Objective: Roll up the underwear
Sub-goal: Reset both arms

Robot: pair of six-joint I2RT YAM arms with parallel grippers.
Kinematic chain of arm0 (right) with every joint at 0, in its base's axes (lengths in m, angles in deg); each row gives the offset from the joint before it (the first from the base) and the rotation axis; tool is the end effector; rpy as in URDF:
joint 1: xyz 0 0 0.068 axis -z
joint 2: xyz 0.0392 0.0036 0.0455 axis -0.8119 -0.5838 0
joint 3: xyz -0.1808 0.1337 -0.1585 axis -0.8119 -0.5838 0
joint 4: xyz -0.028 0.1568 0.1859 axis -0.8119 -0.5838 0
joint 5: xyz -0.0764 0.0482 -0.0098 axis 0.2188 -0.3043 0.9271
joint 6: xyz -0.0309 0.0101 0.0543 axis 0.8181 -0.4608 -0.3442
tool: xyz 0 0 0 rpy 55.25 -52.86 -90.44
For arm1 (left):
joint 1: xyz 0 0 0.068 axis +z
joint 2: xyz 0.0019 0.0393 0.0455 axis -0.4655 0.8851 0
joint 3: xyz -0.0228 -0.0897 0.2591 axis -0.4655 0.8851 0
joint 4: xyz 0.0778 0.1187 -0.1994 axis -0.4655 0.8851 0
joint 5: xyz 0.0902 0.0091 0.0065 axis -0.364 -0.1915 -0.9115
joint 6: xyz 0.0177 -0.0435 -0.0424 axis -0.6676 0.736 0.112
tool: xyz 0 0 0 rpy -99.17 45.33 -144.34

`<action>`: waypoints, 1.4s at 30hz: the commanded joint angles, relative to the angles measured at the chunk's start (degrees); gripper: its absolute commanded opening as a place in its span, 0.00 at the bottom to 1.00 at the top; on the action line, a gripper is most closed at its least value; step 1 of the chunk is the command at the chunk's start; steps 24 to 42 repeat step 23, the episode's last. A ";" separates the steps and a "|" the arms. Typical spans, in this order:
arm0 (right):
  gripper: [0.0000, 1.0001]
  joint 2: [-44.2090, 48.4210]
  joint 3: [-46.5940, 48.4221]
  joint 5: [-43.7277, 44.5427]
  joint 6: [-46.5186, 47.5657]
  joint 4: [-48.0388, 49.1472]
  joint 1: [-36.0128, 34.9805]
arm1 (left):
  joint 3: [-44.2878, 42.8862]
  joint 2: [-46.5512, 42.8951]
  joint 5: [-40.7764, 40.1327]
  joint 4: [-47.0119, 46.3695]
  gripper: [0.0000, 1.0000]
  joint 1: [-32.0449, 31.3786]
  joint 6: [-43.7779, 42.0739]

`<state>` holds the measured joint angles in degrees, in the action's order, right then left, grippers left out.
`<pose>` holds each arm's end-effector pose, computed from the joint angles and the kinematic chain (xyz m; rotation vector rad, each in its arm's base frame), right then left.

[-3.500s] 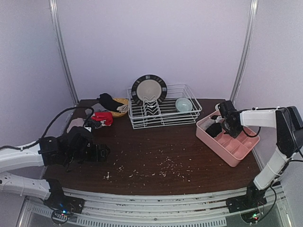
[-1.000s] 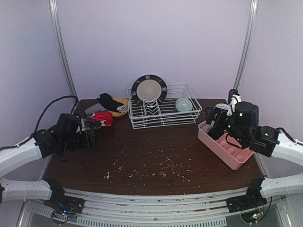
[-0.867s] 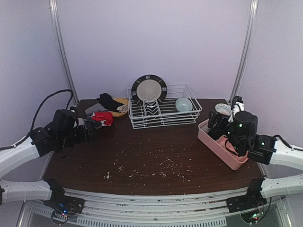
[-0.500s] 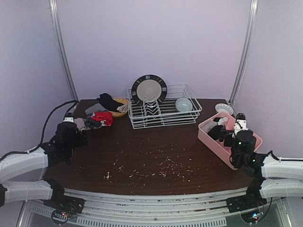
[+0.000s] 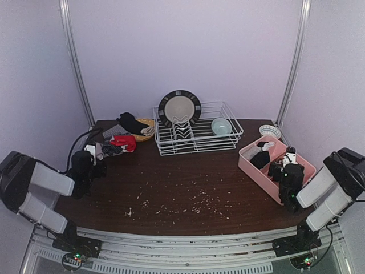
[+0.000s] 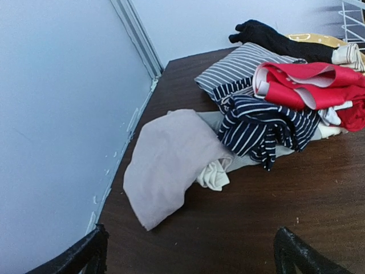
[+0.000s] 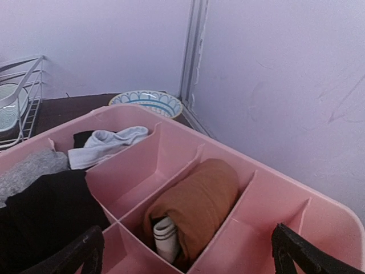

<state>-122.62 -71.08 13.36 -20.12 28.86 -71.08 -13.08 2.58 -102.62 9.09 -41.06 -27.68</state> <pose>0.2090 0.0329 0.1511 0.1936 1.6675 -0.3540 0.2346 -0.0317 0.1563 0.0184 1.9416 0.4125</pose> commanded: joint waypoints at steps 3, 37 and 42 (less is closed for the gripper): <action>1.00 -6.66 4.90 -13.96 0.88 8.61 5.31 | -5.49 8.33 11.62 -10.48 0.98 5.76 3.36; 1.00 -3.74 13.25 -15.81 -4.83 -11.99 9.85 | -6.35 10.39 14.87 -12.62 0.98 9.04 4.74; 1.00 -3.74 13.25 -15.81 -4.83 -11.99 9.85 | -6.35 10.39 14.87 -12.62 0.98 9.04 4.74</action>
